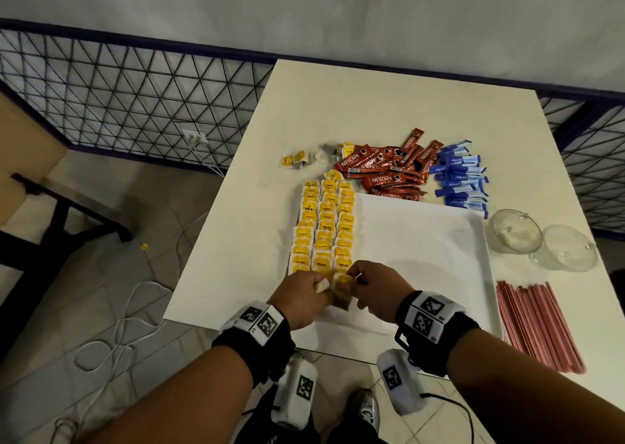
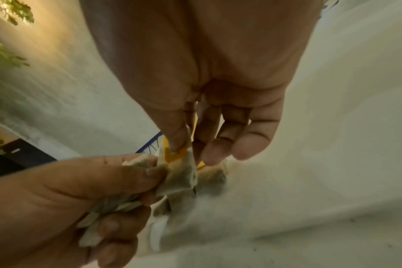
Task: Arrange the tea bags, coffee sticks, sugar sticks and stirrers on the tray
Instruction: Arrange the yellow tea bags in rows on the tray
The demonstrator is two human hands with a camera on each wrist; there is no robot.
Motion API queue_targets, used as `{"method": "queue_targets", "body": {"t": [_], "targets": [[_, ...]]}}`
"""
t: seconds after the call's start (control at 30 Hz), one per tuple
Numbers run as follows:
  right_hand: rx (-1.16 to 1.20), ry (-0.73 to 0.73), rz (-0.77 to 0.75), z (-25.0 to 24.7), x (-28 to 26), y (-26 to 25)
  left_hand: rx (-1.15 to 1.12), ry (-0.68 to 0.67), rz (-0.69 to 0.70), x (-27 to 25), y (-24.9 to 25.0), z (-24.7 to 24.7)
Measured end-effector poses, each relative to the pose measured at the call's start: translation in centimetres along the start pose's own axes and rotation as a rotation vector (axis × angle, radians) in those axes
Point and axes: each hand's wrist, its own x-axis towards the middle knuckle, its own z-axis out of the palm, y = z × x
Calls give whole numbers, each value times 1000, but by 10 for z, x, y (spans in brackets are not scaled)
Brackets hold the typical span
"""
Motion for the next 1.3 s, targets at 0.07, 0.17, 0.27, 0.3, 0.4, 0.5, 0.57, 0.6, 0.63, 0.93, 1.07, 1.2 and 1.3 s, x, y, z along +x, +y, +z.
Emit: {"method": "queue_targets", "body": {"t": [0.07,0.17,0.27,0.3,0.4,0.5,0.57,0.6,0.63,0.93,1.07,1.2,1.3], "targets": [[-32,22,17,6,3,2,70,-2,-19,1,-1,4],[-66,45,25,13,9,5,157,16,-20,2,-4,8],[-116,83,35,16,13,8,267,69,2,0,-5,7],[-152,96,35,16,14,8,296,95,12,-2,-5,6],[-244,121,33,16,14,7,396,155,50,-8,-6,1],[-279,140,41,20,15,6,526,132,98,-10,-4,-1],[-296,150,-6,21,15,8,613,94,147,-8,-2,-1],[-302,154,-57,21,14,9,652,77,161,-6,-2,-1],[-303,158,-111,20,11,10,686,61,164,-4,-3,-1],[-485,85,-347,24,5,15,774,26,143,6,-12,1],[-480,120,-327,23,11,14,785,21,138,9,-12,-1],[-463,131,-314,20,16,13,781,36,142,11,-11,-3],[-464,119,-305,20,18,12,775,29,133,12,-10,-3]]}}
